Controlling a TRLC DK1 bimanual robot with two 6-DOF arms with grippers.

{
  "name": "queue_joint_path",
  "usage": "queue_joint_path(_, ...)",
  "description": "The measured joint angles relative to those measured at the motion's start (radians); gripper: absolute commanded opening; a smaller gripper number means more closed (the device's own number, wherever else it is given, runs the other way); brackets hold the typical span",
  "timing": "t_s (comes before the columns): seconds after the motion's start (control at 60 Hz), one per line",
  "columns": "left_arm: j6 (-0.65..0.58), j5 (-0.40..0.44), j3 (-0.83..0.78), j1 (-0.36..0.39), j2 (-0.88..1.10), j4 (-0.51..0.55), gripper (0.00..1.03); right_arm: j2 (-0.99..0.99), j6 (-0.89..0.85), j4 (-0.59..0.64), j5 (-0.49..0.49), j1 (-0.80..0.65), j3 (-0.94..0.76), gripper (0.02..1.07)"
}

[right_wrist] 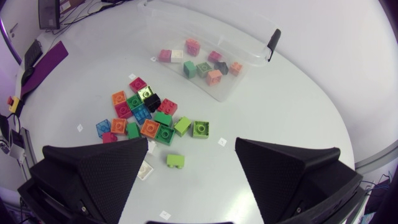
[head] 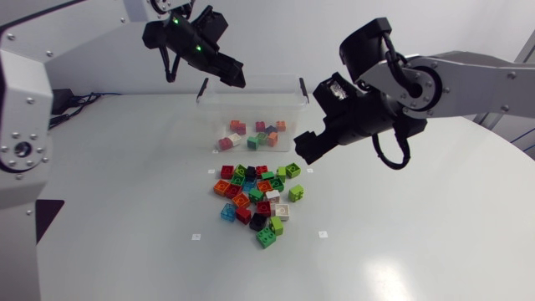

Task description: Place the duplo bricks in the container

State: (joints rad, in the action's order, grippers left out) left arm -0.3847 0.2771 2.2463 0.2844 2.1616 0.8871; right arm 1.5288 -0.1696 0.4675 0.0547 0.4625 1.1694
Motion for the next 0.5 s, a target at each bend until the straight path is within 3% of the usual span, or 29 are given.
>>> queue_joint_path(0.5,-0.021,-0.051,-0.565,0.007,-0.443,-0.206,0.99,0.333,-0.02,-0.108,-0.003,-0.055,0.039,1.02)
